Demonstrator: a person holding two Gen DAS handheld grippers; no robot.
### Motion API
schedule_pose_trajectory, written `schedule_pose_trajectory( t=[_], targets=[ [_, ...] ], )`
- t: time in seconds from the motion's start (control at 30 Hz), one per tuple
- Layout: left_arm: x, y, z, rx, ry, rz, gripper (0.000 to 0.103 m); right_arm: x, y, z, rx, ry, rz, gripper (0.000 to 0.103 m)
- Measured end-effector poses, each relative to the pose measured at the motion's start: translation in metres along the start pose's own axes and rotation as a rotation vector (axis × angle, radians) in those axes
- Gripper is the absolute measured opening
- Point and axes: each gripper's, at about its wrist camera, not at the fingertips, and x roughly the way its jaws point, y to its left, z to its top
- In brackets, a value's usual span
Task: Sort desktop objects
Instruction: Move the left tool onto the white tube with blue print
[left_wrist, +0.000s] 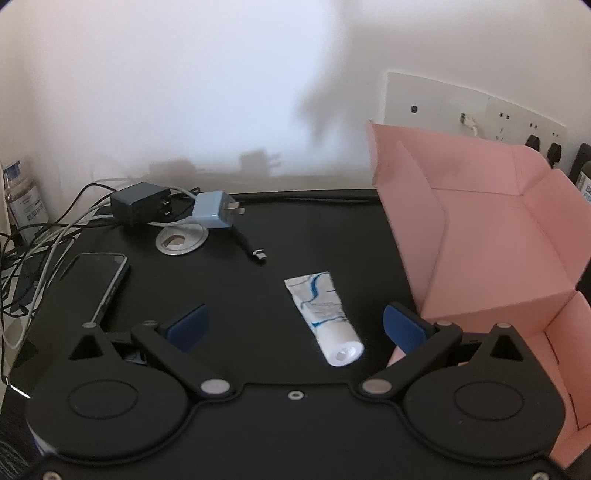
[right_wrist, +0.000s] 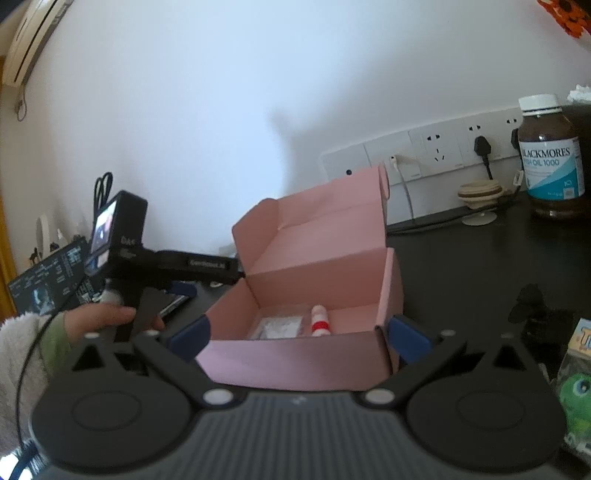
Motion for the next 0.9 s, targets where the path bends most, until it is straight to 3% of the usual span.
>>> schedule_pose_trajectory(
  t=[0.23, 0.4, 0.53, 0.9],
  targets=[
    [0.02, 0.019, 0.003, -0.058, 0.037, 0.029, 0.1, -0.012, 0.0, -0.003, -0.002, -0.06, -0.013, 0.102],
    [0.027, 0.015, 0.003, -0.072, 0.045, -0.02, 0.099, -0.011, 0.0, -0.003, -0.009, -0.045, -0.009, 0.102],
    [0.032, 0.013, 0.001, -0.077, 0.049, -0.006, 0.1, -0.012, -0.002, -0.003, -0.004, -0.042, -0.007, 0.102],
    [0.02, 0.024, -0.007, -0.092, 0.081, -0.058, 0.09, -0.008, -0.006, -0.002, -0.002, -0.038, -0.003, 0.102]
  ],
)
